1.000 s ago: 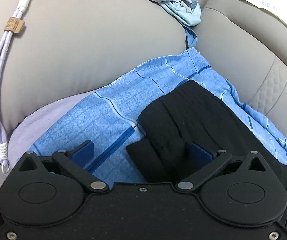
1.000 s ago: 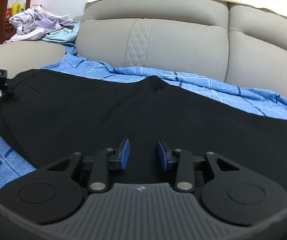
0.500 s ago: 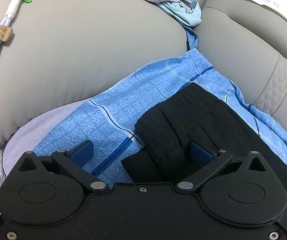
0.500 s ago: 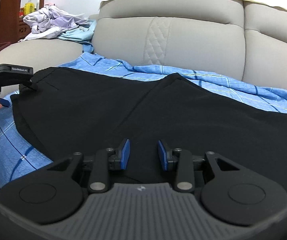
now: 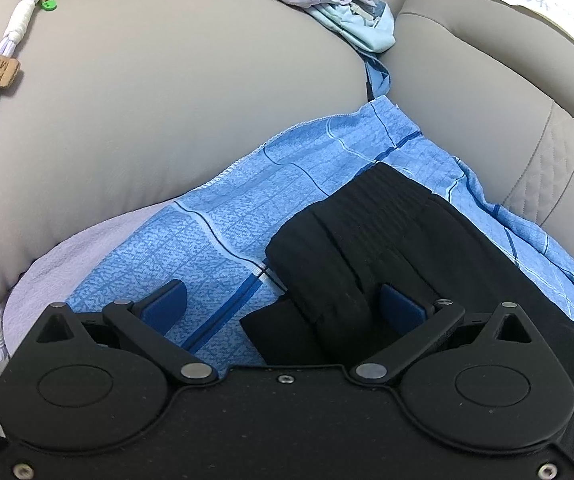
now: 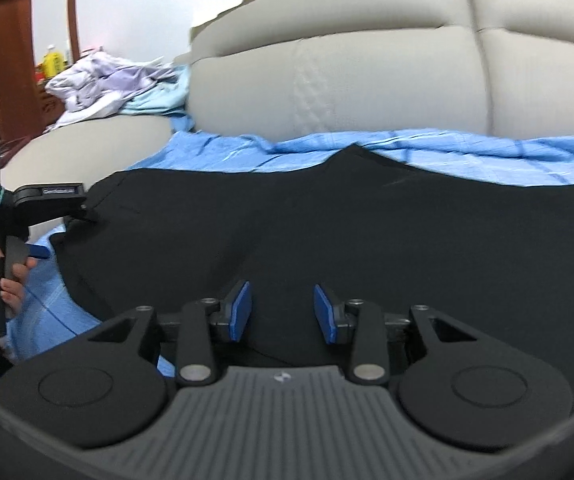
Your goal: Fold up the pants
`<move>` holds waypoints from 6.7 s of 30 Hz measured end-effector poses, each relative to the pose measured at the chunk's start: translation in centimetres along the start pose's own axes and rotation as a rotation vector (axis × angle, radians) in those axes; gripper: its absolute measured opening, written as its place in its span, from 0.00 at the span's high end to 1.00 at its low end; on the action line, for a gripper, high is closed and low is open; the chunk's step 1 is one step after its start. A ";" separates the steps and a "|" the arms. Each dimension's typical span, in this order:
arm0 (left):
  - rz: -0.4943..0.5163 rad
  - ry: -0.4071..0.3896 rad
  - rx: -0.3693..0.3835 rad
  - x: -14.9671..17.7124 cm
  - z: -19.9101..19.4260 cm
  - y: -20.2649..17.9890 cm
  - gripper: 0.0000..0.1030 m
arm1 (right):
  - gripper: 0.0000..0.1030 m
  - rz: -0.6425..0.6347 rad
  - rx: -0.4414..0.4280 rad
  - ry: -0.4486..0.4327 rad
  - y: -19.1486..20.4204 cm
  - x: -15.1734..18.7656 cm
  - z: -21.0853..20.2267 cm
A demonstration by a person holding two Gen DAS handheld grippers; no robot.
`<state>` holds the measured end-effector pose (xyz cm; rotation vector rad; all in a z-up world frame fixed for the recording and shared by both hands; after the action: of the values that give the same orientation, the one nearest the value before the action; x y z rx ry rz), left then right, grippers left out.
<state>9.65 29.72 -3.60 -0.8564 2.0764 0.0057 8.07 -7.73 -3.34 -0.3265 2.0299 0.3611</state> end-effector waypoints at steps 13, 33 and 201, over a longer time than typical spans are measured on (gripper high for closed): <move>-0.116 -0.108 0.081 -0.4 -0.3 -1.2 0.76 | 0.41 0.006 0.106 -0.033 -2.7 0.9 -1.5; 0.383 -0.161 0.568 2.9 -14.0 -28.2 0.89 | 0.41 0.300 0.290 -0.154 -13.5 -0.1 -7.1; 0.793 0.070 0.477 14.0 -5.3 -33.4 0.51 | 0.49 0.173 0.635 -0.139 -18.6 -5.5 -8.0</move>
<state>19.58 -5.36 -0.59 0.2754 2.2175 -0.0887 11.17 -27.49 2.98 0.2605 1.9246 -0.1622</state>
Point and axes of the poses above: each gripper's, at about its wrist camera, not at the fingertips, and z roughly the way its jaws point, y to its left, x to its underside, the point moved 7 cm from there along z, roughly the way its jaws point, and after that the axes turned 2 degrees about x, right-handed, at the moved point
